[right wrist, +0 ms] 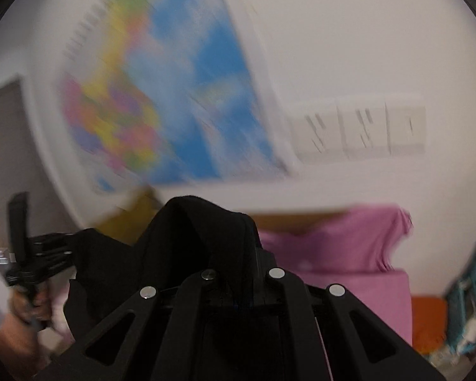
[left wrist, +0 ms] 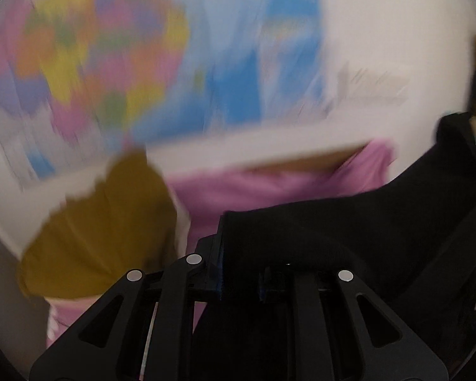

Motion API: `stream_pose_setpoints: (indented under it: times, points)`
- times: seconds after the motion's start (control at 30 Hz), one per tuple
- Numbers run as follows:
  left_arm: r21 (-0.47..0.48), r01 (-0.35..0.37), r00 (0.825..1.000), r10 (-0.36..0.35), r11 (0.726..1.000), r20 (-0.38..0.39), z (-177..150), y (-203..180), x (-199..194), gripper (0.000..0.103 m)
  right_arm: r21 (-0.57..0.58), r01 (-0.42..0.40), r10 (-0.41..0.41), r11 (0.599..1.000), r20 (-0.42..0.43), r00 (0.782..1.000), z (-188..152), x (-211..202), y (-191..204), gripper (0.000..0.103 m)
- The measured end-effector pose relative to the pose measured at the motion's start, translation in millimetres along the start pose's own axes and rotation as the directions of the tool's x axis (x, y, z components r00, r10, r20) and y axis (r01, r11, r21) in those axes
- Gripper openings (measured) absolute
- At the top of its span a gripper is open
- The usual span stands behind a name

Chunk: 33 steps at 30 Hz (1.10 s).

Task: Fold large clothes
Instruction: 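Lift the black jacket high with both grippers to shake it out, then lower the black jacket flat onto the pink bed with both grippers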

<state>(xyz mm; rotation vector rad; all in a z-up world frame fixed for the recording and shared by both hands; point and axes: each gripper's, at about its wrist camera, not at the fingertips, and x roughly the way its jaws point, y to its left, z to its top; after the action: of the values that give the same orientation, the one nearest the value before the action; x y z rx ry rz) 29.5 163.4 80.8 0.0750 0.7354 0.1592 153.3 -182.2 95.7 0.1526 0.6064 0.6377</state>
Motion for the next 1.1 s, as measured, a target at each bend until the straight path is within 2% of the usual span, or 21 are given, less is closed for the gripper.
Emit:
stream_pose_setpoints:
  times: [0.13,0.3,0.33,0.37,0.47,0.5,0.53,0.57,0.6,0.67,0.73,0.8,0.83,0.9,0.97,1.0,1.03,1.07,1.1]
  points:
    - [-0.006,0.006,0.99,-0.006,1.0,-0.144,-14.3,-0.7,78.4,0.014,0.065,0.028,-0.019,0.997,-0.142,0.99,-22.8,65.5,-28.5,0.004]
    - [-0.067,0.064,0.971,-0.078,0.996,-0.228,-2.2,13.5,124.2,0.018,0.169,0.053,-0.012,0.984,-0.237,0.972,-31.1,104.0,-57.6,0.005]
    - [-0.069,0.062,0.968,-0.077,0.996,-0.24,0.7,15.6,129.0,0.026,0.171,0.064,-0.018,0.983,-0.257,0.966,-28.3,105.2,-61.4,0.008]
    - [-0.068,0.048,0.965,-0.063,0.997,-0.254,4.1,17.6,132.6,0.039,0.173,0.073,-0.021,0.982,-0.282,0.959,-28.8,113.0,-65.5,0.009]
    - [-0.058,0.002,0.956,-0.019,0.998,-0.292,8.2,22.9,148.0,0.057,0.166,0.138,-0.073,0.976,-0.346,0.935,-32.7,137.9,-78.1,0.029]
    - [-0.062,-0.001,0.952,-0.018,0.998,-0.304,8.0,26.7,152.0,0.061,0.136,0.191,-0.129,0.972,-0.373,0.919,-34.5,143.6,-81.5,0.042]
    - [-0.078,0.025,0.949,-0.048,0.997,-0.313,8.0,31.5,153.7,0.069,0.098,0.228,-0.174,0.969,-0.389,0.905,-34.2,146.7,-82.4,0.055]
    - [-0.101,0.04,0.943,-0.07,0.994,-0.325,7.7,37.8,153.5,0.076,0.058,0.25,-0.207,0.966,-0.401,0.892,-34.1,147.4,-82.5,0.06]
    - [-0.116,0.045,0.942,-0.081,0.992,-0.327,7.4,43.0,153.4,0.077,0.019,0.275,-0.245,0.961,-0.395,0.885,-33.1,144.2,-82.2,0.062]
    - [-0.144,0.105,0.938,-0.146,0.984,-0.314,4.0,53.5,147.4,0.077,-0.014,0.282,-0.267,0.959,-0.37,0.89,-29.7,132.1,-80.6,0.064]
    - [-0.142,0.181,0.932,-0.216,0.973,-0.291,-1.1,55.6,135.5,0.077,-0.057,0.218,-0.224,0.974,-0.32,0.92,-26.0,112.3,-69.3,0.066]
    - [-0.086,0.279,0.918,-0.292,0.956,-0.269,-5.4,44.1,118.2,0.078,-0.129,0.151,-0.184,0.98,-0.303,0.935,-26.8,102.1,-52.3,0.071]
    - [-0.056,0.311,0.912,-0.315,0.949,-0.264,-7.6,37.0,111.6,0.081,-0.187,0.105,-0.161,0.977,-0.312,0.937,-30.9,100.3,-39.3,0.073]
    - [-0.005,0.392,0.888,-0.38,0.92,-0.26,-9.6,19.9,102.6,0.086,-0.27,0.04,-0.136,0.962,-0.345,0.929,-39.6,104.5,-19.0,0.073]
    - [0.038,0.445,0.865,-0.419,0.895,-0.275,-9.0,0.0,99.9,0.087,-0.37,0.04,-0.176,0.928,-0.342,0.923,-46.9,117.7,-0.1,0.072]
    - [0.077,0.451,0.864,-0.413,0.889,-0.286,-8.0,-14.3,104.1,0.087,-0.39,0.035,-0.182,0.92,-0.347,0.92,-48.0,125.0,4.0,0.068]
    - [0.106,0.441,0.869,-0.394,0.891,-0.299,-6.6,-27.1,112.4,0.087,-0.375,0.034,-0.178,0.926,-0.355,0.918,-46.3,135.5,4.5,0.059]
    - [0.109,0.432,0.868,-0.38,0.895,-0.319,-4.7,-36.7,124.7,0.086,-0.339,0.033,-0.166,0.94,-0.371,0.914,-42.7,145.3,2.0,0.053]
    - [0.1,0.433,0.861,-0.379,0.896,-0.339,-0.1,-43.1,135.7,0.084,-0.293,0.05,-0.164,0.955,-0.381,0.91,-36.5,158.1,-2.7,0.042]
